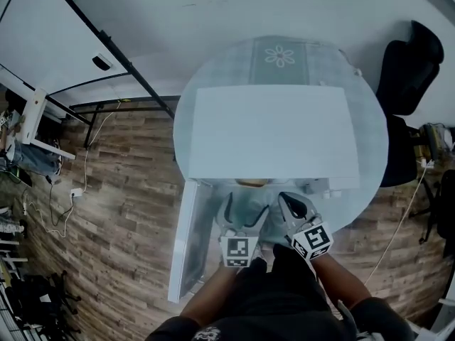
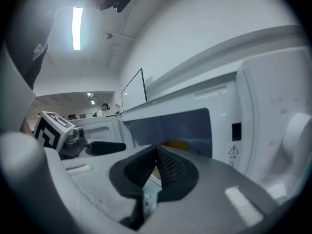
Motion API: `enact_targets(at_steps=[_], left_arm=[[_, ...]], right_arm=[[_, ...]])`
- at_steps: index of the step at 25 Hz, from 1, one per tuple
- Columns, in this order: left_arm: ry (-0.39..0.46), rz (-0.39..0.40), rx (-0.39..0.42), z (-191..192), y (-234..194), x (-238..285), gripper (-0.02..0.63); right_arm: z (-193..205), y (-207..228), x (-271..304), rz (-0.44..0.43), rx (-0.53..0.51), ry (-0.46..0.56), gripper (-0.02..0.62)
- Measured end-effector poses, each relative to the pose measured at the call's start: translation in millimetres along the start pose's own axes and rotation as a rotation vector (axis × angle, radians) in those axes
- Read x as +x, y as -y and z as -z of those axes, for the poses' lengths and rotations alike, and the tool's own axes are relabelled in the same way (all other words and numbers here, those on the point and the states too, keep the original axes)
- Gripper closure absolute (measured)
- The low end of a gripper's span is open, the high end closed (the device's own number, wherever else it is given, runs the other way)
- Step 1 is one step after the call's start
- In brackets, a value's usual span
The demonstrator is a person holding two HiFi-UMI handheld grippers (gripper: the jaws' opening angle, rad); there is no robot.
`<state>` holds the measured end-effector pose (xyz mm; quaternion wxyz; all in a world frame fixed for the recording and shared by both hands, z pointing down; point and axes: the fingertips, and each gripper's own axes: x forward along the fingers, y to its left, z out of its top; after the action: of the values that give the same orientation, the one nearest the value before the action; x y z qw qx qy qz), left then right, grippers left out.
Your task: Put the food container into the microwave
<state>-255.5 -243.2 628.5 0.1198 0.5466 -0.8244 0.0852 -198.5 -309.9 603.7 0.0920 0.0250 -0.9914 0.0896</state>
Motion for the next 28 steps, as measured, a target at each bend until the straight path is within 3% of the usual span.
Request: enact_targets(at_steps=[3,7,14,22,28], left_arm=[[0.048,0.027,0.000,-24.9,6.8,-10.2,0.209],[0.100,0.002,0.039,-55.0,6.5,-28.8,0.358],[0.167,0.050,0.037,-87.9,13.1,-50.9,0.593],[0.227,0.091,0.037,-111.9,19.0,-69.7,0.601],[0.251,0.037,0.038,-128.0,1.7,-85.6,0.600]], right_arm=[[-29.9,-7.3,-7.8,0.011,0.006,0.059,0.594],[-68.6,-32.4,-14.9,-0.008,-0.020,0.139,0.594],[-90.1,-58.3,-22.9,-0.015,-0.061,0.170,0.594],[-123.0,-65.7,-41.6,0.006,-0.129,0.211,0.594],[-144.6,-79.1,-49.0,-0.001,-0.172,0.253,0.594]])
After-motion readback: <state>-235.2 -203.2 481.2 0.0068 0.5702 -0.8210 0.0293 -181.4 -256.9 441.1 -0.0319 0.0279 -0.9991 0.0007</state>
